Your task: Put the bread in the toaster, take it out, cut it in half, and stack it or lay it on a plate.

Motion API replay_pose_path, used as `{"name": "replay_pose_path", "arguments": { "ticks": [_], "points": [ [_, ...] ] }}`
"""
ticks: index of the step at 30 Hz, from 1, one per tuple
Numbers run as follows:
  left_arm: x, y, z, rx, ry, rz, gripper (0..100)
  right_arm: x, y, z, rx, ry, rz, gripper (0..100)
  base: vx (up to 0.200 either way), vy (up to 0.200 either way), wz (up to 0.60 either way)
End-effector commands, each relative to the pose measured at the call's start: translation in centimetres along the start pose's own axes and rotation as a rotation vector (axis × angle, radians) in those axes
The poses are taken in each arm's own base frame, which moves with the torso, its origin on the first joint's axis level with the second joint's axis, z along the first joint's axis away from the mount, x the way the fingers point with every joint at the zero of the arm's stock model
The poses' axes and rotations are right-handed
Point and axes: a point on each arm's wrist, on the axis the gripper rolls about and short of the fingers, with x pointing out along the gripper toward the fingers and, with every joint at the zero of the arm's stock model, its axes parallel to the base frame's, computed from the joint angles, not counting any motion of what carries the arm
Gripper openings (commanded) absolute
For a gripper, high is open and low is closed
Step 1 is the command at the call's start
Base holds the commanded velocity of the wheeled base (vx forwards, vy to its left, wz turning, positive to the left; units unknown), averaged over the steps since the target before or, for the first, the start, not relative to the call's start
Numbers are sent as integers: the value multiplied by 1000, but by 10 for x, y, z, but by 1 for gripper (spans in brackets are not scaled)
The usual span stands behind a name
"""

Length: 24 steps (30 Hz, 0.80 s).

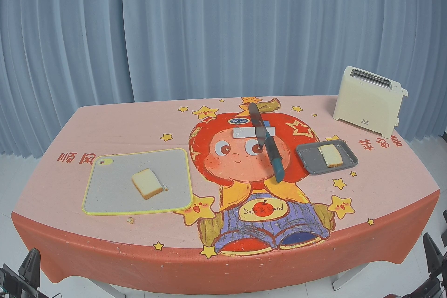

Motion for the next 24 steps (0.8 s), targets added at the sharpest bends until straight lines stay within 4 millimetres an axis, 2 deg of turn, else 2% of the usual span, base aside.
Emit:
{"name": "replay_pose_path", "arguments": {
  "ticks": [1,2,3,12,18,24],
  "points": [
    [0,0,-5,0,1,0,0,-4,-1,-18,-23,-37,0,100,0,0,0],
    [0,0,-5,0,1,0,0,-1,-3,-30,-25,2,-10,100,0,0,0],
    [0,0,-5,0,1,0,0,-1,-3,-32,-23,11,-14,100,0,0,0],
    [0,0,-5,0,1,0,0,-8,-1,-33,-37,-73,-80,100,0,0,0],
    [0,0,-5,0,1,0,0,-8,-5,-40,-27,-3,-234,100,0,0,0],
    [0,0,-5,0,1,0,0,-8,-5,-39,-50,-25,-231,100,0,0,0]
  ]
}}
